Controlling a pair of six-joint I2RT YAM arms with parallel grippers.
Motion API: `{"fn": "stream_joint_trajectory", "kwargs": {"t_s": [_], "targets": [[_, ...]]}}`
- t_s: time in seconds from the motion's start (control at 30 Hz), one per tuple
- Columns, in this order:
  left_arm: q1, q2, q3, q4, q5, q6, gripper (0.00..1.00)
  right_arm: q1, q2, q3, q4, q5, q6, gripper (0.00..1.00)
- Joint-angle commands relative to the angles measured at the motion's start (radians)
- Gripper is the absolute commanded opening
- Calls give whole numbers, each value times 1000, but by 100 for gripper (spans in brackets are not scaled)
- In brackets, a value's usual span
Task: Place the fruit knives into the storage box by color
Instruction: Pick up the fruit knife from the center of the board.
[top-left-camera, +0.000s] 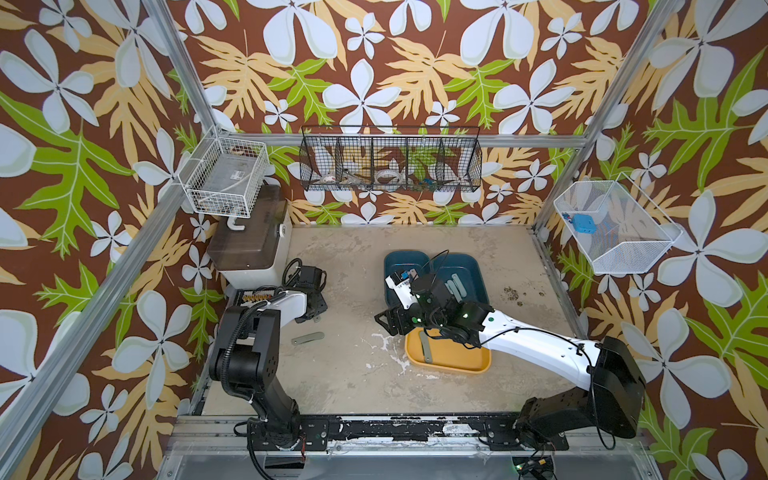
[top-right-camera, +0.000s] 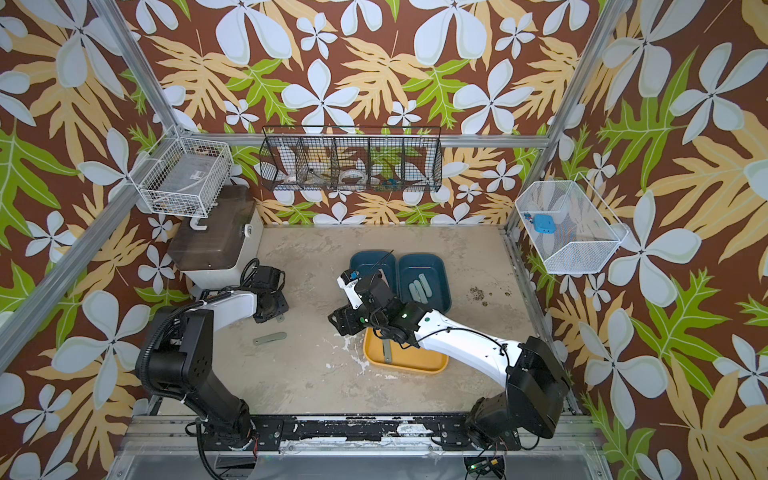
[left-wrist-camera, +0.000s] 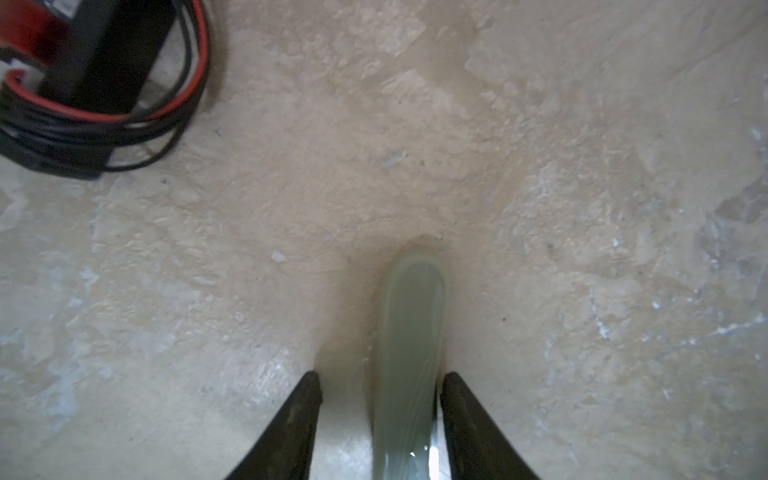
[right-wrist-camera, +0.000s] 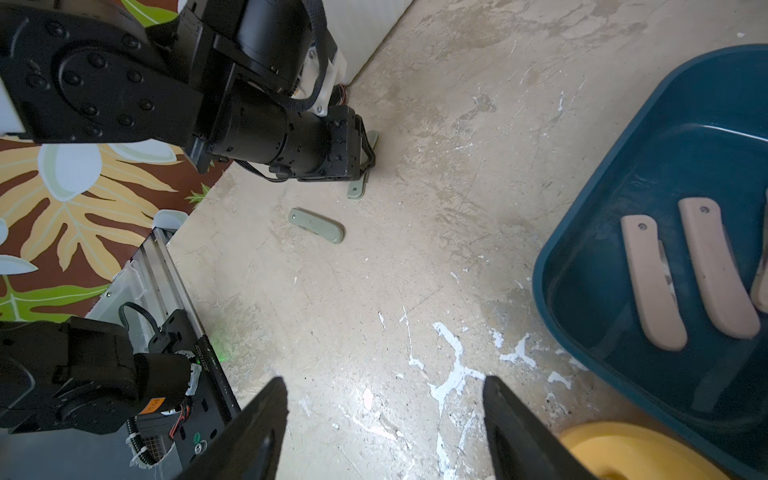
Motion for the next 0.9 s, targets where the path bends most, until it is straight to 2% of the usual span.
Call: {"fn": "stream_joint_trajectory", "kwargs": {"t_s": [0.0, 0.2, 0.43, 0.87], "targets": [[-3, 11, 9, -17, -12, 21, 47, 1, -12, -5, 5, 16, -2, 75], [-7, 21, 16, -7, -1, 33, 36, 1, -26, -13, 2, 23, -2, 75], [-13, 4, 15, -5, 5, 41, 27, 1, -40, -23, 4, 26, 1, 74], [-33, -133, 21, -48, 42, 52, 25, 0, -37, -26, 3, 35, 1, 75]]}}
